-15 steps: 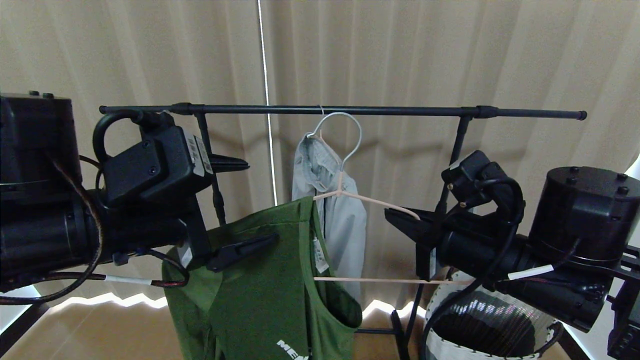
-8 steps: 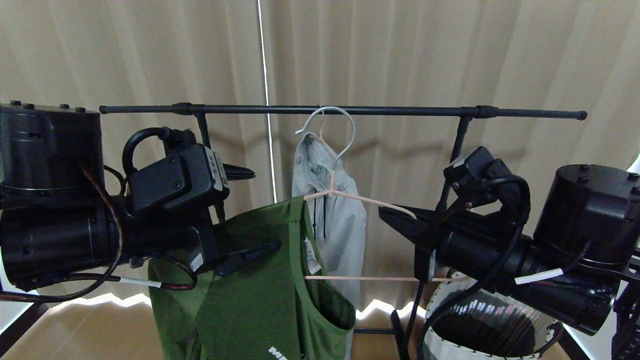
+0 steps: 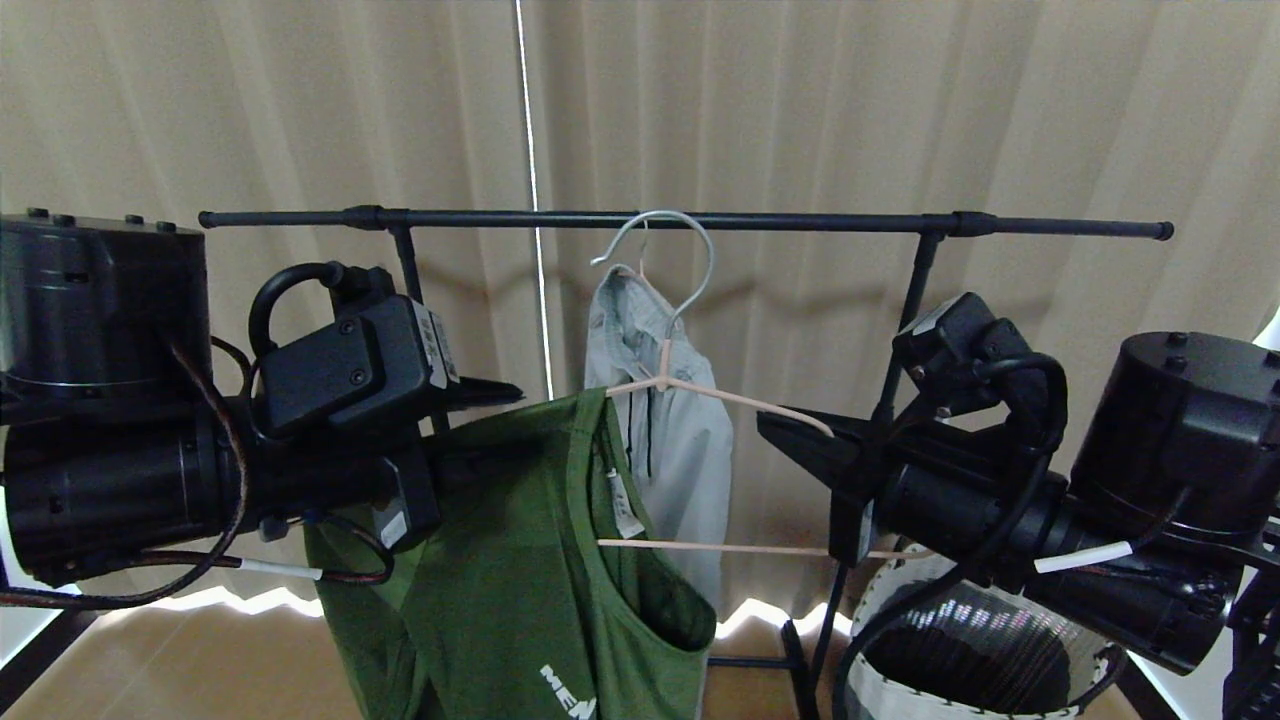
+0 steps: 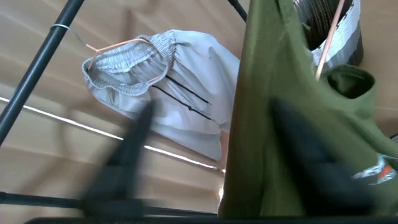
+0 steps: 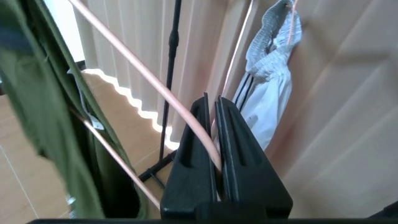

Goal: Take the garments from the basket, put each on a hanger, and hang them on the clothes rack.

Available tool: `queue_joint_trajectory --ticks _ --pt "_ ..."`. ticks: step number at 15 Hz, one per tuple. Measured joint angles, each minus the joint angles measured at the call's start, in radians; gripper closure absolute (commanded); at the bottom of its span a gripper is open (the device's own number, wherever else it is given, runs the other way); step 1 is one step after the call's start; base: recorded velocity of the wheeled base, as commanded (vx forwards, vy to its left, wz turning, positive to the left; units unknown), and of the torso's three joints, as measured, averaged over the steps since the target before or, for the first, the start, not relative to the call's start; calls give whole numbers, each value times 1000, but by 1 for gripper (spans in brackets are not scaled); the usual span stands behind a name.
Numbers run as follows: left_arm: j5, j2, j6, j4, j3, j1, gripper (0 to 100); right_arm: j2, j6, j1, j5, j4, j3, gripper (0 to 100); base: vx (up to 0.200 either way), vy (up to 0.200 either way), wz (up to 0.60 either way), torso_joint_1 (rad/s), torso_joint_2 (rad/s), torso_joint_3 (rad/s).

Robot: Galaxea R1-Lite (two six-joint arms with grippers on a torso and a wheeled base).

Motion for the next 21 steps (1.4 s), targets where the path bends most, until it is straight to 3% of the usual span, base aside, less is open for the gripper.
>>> queue_joint_trajectory --ticks 5,8,9,12,17,21 --pt "-1 0 0 -2 4 1 100 -2 3 5 0 -4 3 100 0 0 0 0 0 0" --pt "3 0 -3 -63 43 3 100 -4 1 5 -2 -3 4 100 0 0 0 0 0 0" --pt "5 1 -6 -130 64 4 100 -5 0 5 -2 -4 4 0 0 0 0 0 0 0" --pt "50 3 -11 -210 114 14 100 -6 0 5 -4 -7 2 0 0 0 0 0 0 0" --pt "100 -5 -48 -210 133 41 100 -49 -1 -16 -9 -6 34 0 0 0 0 0 0 0" --pt "190 -23 -102 -208 153 60 100 -116 -1 -72 -8 -5 96 0 0 0 0 0 0 0"
